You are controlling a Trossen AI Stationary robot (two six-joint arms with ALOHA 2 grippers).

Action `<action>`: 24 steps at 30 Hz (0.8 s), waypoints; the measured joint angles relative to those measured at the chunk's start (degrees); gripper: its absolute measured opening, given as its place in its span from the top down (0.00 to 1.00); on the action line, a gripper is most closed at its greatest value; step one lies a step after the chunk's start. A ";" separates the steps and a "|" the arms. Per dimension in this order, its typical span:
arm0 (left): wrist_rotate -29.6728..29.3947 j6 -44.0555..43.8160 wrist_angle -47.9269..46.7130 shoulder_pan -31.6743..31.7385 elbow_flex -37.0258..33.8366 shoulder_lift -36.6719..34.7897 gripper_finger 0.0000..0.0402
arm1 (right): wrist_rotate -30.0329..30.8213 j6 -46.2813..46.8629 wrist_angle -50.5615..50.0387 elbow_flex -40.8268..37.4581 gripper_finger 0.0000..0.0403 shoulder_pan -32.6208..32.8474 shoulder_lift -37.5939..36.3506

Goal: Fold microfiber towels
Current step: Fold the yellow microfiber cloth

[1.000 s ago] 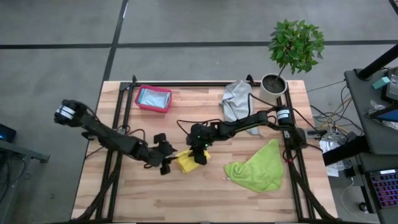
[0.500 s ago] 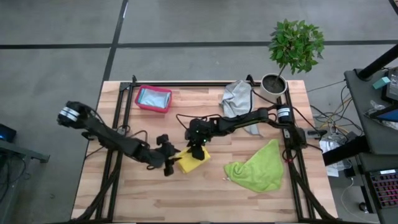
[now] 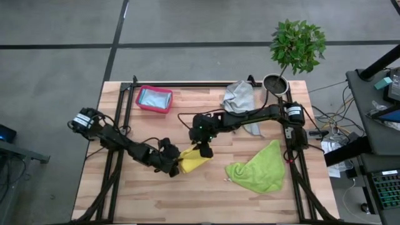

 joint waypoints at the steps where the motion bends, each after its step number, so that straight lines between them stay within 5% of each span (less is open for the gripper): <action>1: 0.00 0.20 -0.04 0.00 -0.02 -0.13 0.67 | -0.01 -0.98 -0.29 -0.01 0.69 0.25 -0.22; 24: -2.48 10.74 -0.64 0.04 -0.65 -9.73 0.67 | 2.66 -9.89 0.44 -3.02 0.70 1.66 1.01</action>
